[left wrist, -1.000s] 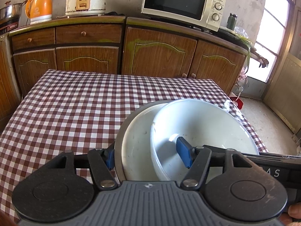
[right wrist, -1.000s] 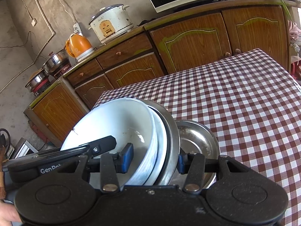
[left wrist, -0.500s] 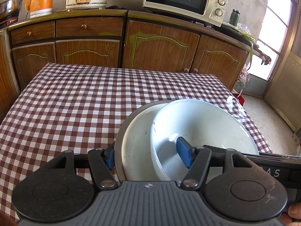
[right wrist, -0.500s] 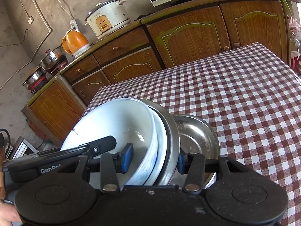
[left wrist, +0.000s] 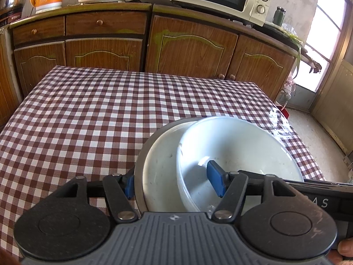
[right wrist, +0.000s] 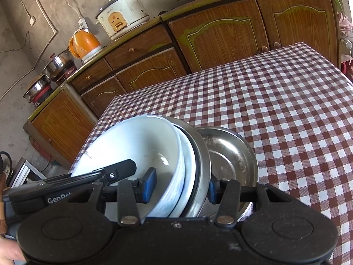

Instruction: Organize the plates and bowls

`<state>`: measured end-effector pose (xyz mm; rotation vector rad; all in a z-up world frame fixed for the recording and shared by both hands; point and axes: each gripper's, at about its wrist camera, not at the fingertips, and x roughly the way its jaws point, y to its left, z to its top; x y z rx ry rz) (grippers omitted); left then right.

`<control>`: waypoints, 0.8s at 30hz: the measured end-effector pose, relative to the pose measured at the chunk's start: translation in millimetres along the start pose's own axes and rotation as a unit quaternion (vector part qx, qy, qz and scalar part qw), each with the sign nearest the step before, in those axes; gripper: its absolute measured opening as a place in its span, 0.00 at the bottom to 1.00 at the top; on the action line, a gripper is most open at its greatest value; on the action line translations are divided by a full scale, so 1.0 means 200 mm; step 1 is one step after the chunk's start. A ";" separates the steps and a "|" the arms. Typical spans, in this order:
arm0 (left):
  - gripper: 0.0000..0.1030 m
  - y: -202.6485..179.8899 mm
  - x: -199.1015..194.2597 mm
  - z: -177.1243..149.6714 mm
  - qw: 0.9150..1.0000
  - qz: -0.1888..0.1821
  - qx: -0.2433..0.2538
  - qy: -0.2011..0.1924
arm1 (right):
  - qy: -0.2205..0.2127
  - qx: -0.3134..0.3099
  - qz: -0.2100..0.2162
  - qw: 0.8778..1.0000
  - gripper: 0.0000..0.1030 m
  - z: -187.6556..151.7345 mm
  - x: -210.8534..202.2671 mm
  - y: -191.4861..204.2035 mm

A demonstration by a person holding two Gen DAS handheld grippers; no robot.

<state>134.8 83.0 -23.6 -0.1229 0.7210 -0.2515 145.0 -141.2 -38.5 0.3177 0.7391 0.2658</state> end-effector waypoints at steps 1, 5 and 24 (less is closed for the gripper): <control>0.63 0.00 0.00 0.00 1.000 0.000 0.000 0.001 | 0.001 0.000 0.000 1.000 0.54 0.00 0.00 0.00; 0.63 0.00 0.02 0.00 1.000 0.000 0.000 0.003 | 0.003 0.002 0.000 1.000 0.54 0.00 0.02 -0.01; 0.63 0.02 0.08 0.00 1.000 0.000 -0.002 0.010 | 0.011 0.004 -0.002 1.000 0.54 0.01 0.09 -0.05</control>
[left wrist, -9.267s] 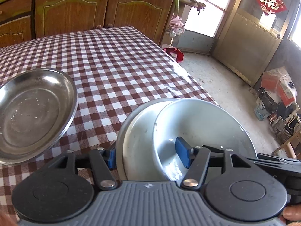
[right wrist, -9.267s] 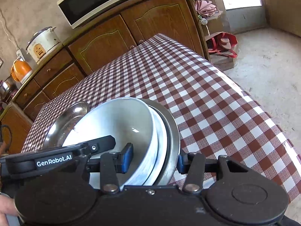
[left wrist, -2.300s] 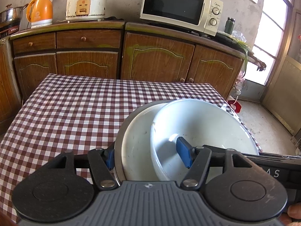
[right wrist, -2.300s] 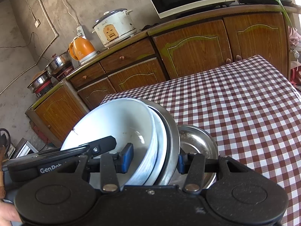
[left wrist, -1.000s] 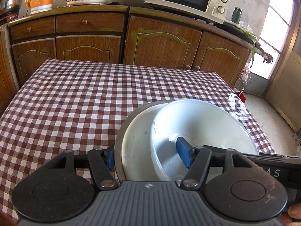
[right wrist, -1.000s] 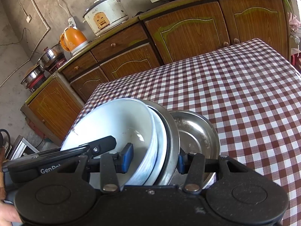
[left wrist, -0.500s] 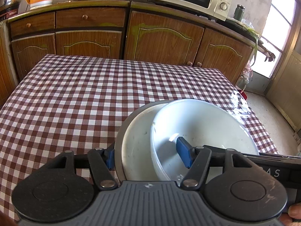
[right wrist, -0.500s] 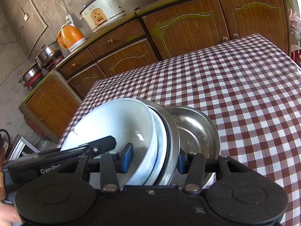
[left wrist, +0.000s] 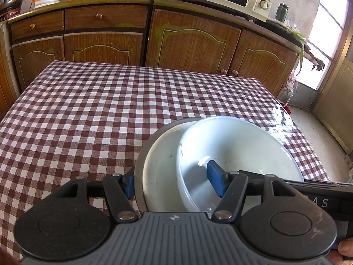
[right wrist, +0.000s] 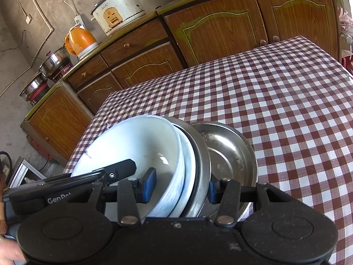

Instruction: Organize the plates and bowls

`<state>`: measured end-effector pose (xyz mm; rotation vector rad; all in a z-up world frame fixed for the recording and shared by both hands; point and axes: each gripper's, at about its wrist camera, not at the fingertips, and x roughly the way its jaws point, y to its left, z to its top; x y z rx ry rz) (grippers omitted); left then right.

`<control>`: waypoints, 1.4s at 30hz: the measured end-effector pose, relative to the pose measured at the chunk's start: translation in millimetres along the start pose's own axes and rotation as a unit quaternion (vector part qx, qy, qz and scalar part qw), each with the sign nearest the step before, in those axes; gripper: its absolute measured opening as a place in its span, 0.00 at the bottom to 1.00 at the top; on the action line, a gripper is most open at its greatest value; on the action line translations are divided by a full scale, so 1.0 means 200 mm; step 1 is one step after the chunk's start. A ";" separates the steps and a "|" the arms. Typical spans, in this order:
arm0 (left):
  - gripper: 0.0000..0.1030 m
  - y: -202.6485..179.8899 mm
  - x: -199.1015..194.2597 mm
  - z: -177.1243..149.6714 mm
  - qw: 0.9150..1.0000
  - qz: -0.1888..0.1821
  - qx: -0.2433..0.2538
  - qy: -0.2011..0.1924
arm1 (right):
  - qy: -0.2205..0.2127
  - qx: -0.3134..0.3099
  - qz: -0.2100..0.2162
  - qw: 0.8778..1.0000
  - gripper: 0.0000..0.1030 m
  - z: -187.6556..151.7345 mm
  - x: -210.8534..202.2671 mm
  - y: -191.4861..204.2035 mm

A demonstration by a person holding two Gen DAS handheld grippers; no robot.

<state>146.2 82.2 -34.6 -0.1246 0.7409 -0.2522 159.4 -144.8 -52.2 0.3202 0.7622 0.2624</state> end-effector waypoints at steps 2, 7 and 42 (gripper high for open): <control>0.63 0.00 0.01 0.00 1.000 0.001 0.000 0.001 | 0.001 0.000 0.000 1.000 0.54 0.00 0.00 0.00; 0.62 -0.03 0.02 0.00 0.999 0.027 0.031 -0.004 | 0.002 -0.008 -0.004 1.000 0.54 0.01 0.03 0.01; 0.63 -0.03 0.24 0.10 1.000 -0.002 0.001 0.021 | 0.001 0.067 -0.004 0.998 0.55 0.00 0.11 -0.18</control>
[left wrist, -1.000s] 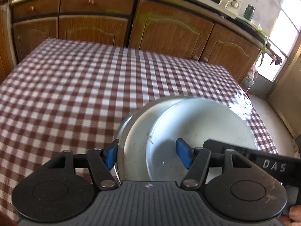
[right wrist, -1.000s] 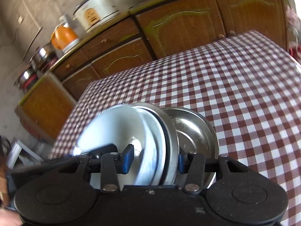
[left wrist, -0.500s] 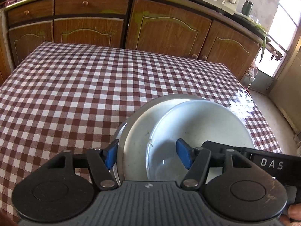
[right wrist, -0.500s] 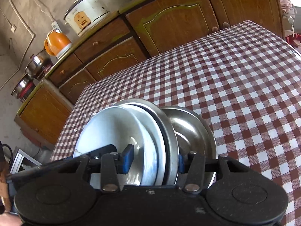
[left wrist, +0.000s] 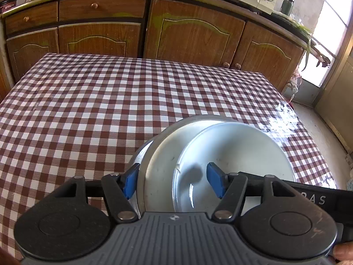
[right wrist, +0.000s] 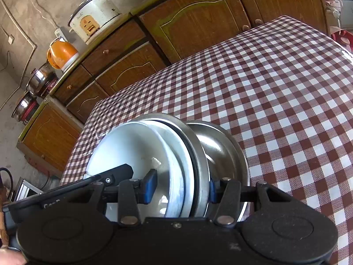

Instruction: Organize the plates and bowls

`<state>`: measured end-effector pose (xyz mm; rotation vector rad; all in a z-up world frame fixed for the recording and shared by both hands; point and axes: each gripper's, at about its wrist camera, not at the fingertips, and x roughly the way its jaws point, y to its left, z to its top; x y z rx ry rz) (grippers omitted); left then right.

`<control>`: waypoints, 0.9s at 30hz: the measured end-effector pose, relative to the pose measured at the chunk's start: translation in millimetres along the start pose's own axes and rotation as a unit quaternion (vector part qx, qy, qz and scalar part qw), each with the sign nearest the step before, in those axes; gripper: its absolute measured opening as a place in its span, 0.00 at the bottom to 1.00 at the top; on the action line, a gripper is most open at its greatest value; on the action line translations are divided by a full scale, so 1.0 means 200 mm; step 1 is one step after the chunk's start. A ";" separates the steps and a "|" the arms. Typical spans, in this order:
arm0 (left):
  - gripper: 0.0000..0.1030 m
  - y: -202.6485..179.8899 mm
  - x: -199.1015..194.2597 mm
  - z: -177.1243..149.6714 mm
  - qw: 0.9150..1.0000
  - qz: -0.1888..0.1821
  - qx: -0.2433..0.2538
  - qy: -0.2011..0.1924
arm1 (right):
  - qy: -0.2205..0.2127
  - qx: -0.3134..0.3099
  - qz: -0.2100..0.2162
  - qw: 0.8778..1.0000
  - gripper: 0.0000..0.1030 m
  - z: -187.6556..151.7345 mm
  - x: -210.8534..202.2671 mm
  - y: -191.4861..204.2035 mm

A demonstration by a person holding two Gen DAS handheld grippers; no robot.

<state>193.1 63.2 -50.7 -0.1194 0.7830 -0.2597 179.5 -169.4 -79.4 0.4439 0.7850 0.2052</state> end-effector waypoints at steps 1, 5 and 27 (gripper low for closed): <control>0.63 -0.01 0.01 0.00 1.000 0.000 0.002 0.000 | 0.000 0.001 -0.001 1.000 0.55 0.00 0.00 0.00; 0.63 -0.02 0.03 0.00 1.000 0.000 0.004 0.001 | 0.005 0.005 -0.002 1.000 0.55 0.00 0.00 -0.03; 0.63 -0.01 0.14 0.00 1.000 0.007 0.010 0.011 | 0.019 0.009 -0.005 1.000 0.55 0.01 0.09 -0.04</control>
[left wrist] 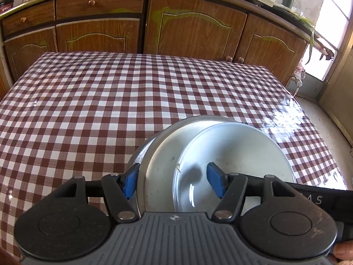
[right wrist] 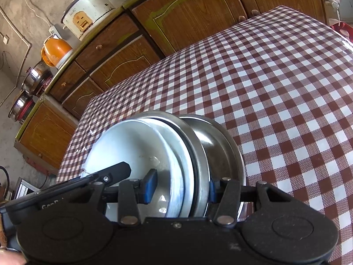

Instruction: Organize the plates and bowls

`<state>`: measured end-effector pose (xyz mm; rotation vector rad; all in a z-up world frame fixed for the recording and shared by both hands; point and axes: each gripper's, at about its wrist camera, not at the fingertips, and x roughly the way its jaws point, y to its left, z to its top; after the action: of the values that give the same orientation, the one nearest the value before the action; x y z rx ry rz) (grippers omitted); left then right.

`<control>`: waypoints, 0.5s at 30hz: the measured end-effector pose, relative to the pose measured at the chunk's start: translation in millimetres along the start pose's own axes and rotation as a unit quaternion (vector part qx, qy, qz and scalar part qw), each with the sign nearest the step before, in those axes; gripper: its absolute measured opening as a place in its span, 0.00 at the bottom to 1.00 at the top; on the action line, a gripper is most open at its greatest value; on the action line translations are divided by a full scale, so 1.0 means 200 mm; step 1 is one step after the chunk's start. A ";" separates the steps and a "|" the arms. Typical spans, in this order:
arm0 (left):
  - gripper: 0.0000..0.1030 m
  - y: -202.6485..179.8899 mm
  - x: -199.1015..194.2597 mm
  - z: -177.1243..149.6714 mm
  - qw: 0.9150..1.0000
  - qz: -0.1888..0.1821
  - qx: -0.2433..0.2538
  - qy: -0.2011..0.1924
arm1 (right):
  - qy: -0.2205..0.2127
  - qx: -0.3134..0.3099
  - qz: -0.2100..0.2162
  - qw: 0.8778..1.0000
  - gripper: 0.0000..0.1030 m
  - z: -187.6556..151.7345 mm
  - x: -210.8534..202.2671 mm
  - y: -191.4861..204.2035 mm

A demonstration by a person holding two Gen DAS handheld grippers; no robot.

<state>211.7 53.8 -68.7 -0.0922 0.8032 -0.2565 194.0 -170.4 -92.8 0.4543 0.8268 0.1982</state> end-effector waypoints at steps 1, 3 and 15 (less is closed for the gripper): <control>0.63 0.00 0.01 0.00 1.000 0.000 0.000 0.001 | 0.001 -0.001 -0.001 1.000 0.55 0.00 0.01 0.00; 0.62 0.00 0.03 0.00 1.000 0.002 -0.001 0.004 | 0.004 0.003 -0.001 1.000 0.55 0.00 0.02 -0.01; 0.61 -0.01 0.10 -0.01 1.000 0.009 -0.005 0.013 | 0.012 -0.021 -0.017 1.000 0.54 0.02 0.09 0.01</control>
<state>222.3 46.9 -83.7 -0.0911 0.8300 -0.2373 207.8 -163.9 -101.8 0.3994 0.8512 0.1898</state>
